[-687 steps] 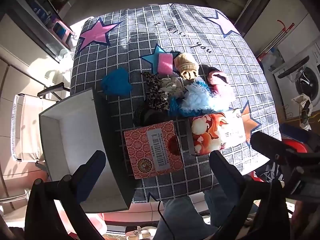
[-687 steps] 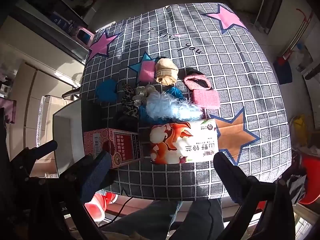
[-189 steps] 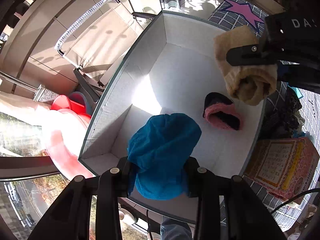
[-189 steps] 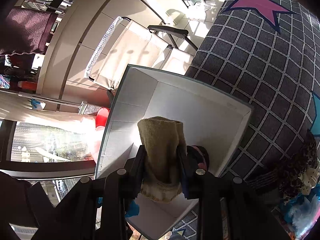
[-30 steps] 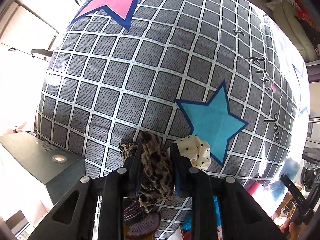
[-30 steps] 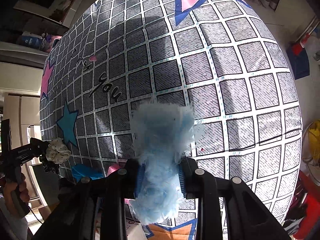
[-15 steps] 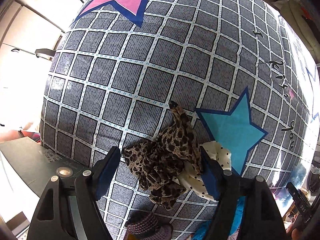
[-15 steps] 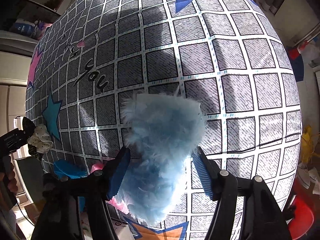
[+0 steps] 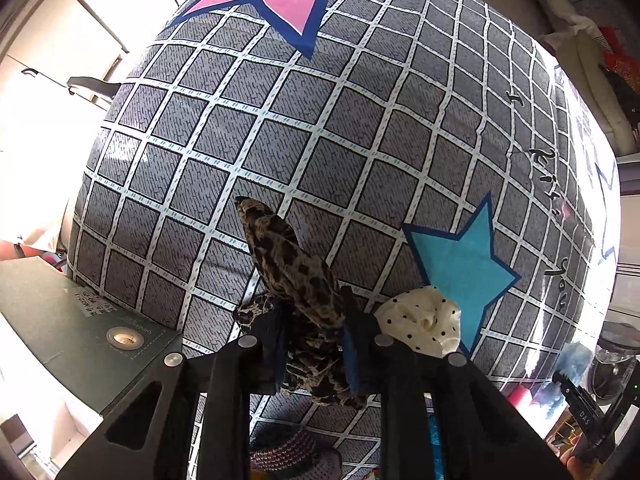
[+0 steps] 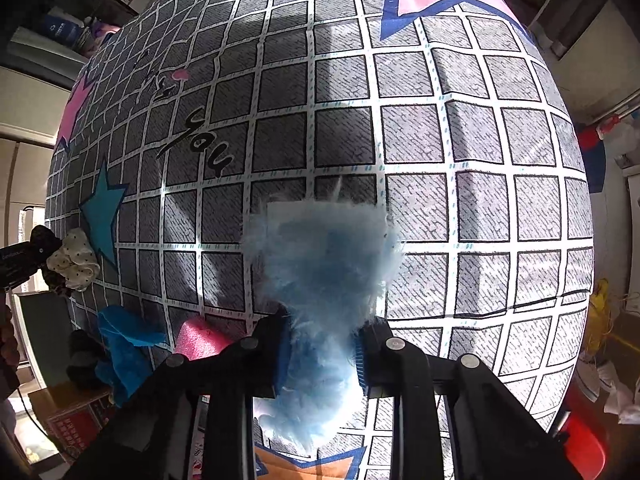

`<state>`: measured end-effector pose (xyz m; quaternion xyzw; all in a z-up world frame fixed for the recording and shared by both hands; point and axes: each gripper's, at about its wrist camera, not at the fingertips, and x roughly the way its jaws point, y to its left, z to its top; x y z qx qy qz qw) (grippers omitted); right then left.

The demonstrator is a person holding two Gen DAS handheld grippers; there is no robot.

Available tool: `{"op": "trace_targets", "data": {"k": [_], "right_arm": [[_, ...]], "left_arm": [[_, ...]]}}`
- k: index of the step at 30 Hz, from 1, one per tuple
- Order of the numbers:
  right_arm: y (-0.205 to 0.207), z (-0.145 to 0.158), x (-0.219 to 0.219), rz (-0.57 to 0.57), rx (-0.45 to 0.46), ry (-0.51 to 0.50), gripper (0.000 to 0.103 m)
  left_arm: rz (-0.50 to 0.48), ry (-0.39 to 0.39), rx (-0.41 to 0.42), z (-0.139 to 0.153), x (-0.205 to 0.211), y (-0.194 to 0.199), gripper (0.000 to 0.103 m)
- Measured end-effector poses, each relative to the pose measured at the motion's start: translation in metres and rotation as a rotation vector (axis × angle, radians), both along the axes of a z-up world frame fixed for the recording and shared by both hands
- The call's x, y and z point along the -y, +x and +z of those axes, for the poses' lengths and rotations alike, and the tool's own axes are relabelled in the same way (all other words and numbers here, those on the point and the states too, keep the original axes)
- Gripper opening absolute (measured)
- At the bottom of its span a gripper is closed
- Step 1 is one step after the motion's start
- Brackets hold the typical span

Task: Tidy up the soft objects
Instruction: 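Lift the leopard-print scarf and blue fluffy item and carry both over the white box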

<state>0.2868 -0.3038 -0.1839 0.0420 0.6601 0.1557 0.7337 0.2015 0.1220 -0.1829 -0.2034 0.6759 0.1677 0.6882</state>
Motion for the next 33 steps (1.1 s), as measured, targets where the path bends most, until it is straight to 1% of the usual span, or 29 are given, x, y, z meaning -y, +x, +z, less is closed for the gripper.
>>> {"op": "trace_targets", "data": {"k": [1,6,7,11,15,18,21,25,27,29,33], "right_arm": [[-0.001,0.002,0.003,-0.007,-0.003,0.017,0.027],[-0.009,0.018,0.008,-0.024,0.012,0.062,0.027],[-0.010,0.021,0.010,-0.027,0.018,0.070,0.027],[-0.015,0.038,0.007,-0.027,0.048,0.097,0.027],[-0.024,0.052,-0.001,-0.013,0.067,0.120,0.027],[-0.036,0.062,-0.008,0.013,0.084,0.127,0.027],[-0.050,0.070,-0.016,0.027,0.091,0.133,0.028],[-0.081,0.078,-0.023,0.028,0.091,0.143,0.027],[-0.099,0.081,-0.027,0.032,0.088,0.146,0.027],[-0.117,0.085,-0.036,0.044,0.095,0.129,0.027],[-0.149,0.095,-0.052,0.058,0.111,0.108,0.027]], "left_arm": [[-0.016,0.008,0.021,0.012,0.007,0.005,0.024],[-0.096,0.061,0.093,0.045,0.026,0.006,0.024],[-0.107,0.065,0.110,0.046,0.034,0.002,0.024],[-0.145,0.066,0.168,0.070,0.060,-0.012,0.024],[-0.165,0.063,0.194,0.090,0.089,-0.031,0.024],[-0.192,0.053,0.209,0.099,0.112,-0.046,0.024],[-0.246,0.054,0.245,0.114,0.131,-0.063,0.024],[-0.330,0.035,0.270,0.127,0.153,-0.085,0.024],[-0.372,0.048,0.284,0.134,0.163,-0.097,0.024],[-0.428,0.053,0.289,0.140,0.175,-0.110,0.024],[-0.494,0.026,0.306,0.152,0.187,-0.132,0.024]]}}
